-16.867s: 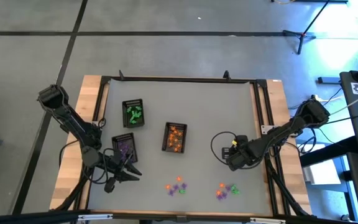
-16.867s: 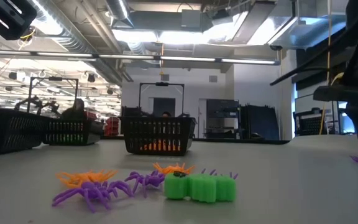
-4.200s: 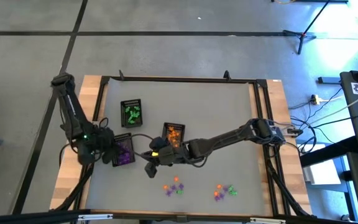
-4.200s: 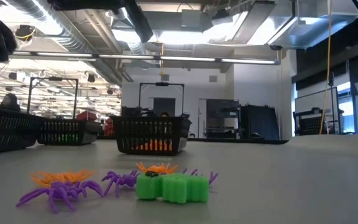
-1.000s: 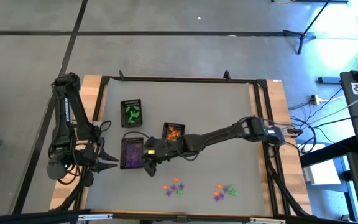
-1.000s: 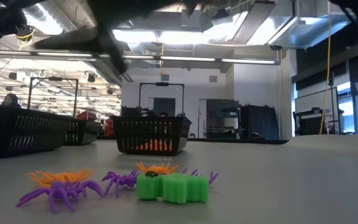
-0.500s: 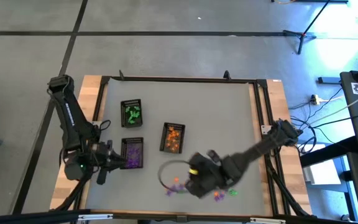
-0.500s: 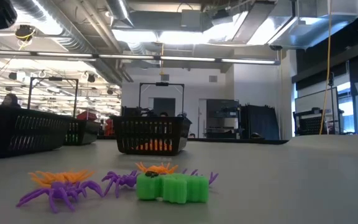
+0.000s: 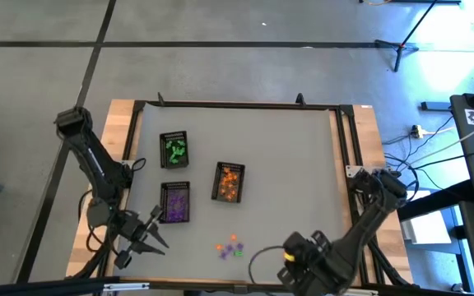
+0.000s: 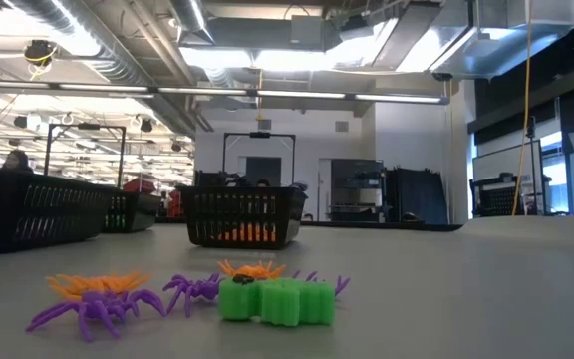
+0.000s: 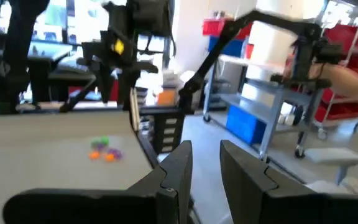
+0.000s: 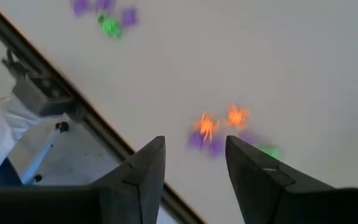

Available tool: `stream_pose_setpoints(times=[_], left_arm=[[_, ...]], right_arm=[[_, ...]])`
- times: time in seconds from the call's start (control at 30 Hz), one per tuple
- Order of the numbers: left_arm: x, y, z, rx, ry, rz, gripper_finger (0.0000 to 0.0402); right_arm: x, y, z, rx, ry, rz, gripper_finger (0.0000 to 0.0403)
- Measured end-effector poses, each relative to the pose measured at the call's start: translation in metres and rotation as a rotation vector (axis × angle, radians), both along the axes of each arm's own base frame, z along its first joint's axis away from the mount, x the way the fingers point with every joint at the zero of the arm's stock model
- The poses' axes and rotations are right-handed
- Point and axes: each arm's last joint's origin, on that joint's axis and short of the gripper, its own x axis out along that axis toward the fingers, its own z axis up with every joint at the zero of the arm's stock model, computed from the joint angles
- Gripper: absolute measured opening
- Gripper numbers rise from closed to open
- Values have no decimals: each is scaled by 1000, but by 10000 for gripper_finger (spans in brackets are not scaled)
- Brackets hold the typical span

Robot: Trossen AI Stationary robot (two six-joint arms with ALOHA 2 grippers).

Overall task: Sort Halloween decoration
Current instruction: Put the purple spider toy into the bottom left black basket

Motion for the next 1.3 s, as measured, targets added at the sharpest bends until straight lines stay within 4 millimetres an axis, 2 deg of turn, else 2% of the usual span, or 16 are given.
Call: stream_pose_setpoints(times=[0.13, 0.3, 0.5, 0.63, 0.73, 0.97, 1.3], left_arm=[[0, -5, -3, 23, -29, 6, 77], [0, -8, -11, 33, -27, 41, 77], [-8, 16, -35, -67, -73, 58, 77], [-18, 36, -47, -164, -109, 62, 77], [-20, 42, -52, -204, -89, 97, 77], [-19, 44, -54, -196, -60, 216, 77], [-18, 44, -55, -186, -56, 220, 77]], right_arm=[[-11, 14, -7, -4, -5, -29, 166], [-11, 24, -24, -25, 37, -41, 166], [-3, 26, -42, -41, 107, -19, 166], [0, 22, -43, -61, 113, -16, 166], [0, 15, -43, -91, 159, -29, 165], [6, 4, -39, -110, 185, -29, 165], [6, -2, -29, -145, 116, -24, 165]])
